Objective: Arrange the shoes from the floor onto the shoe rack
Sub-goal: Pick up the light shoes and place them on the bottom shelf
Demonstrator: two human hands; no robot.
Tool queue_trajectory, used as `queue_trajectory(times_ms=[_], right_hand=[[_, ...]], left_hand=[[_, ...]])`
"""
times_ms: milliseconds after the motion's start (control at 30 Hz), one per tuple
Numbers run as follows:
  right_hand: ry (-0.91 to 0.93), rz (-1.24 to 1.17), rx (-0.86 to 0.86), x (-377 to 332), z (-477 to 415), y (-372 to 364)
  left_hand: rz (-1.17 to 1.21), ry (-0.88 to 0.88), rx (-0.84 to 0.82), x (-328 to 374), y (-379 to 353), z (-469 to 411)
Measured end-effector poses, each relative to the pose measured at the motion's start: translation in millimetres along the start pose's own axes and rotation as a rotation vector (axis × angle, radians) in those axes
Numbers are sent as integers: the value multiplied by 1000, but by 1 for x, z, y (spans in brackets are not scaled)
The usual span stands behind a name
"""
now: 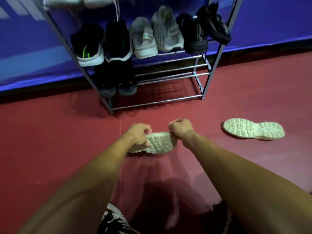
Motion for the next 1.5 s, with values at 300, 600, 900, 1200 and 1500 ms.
queue_trajectory(times_ms=[300,600,900,1200,1500], right_hand=[[-362,-128,-321,-41,28,55],[-204,-493,-394,-79,30,50],[-104,-634,-305,-94,5,6],[-117,-718,-287,-110,-40,-55],[-152,-845,-222,-117,-80,-95]], left_hand=[[209,-164,450,55,91,-12],[537,101,558,32,108,-13],[1278,540,114,23,74,-17],[1398,631,162,10,59,-57],[1485,733,295,-16,46,-101]])
Point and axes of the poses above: each hand's wrist, its own z-axis away from the middle knuckle, its own y-axis out of the back of the hand, x = y × z, the point moved 8 cm from there along -z, towards the middle knuckle, and after that the axes turned 12 degrees about x, right-handed, at the moved point
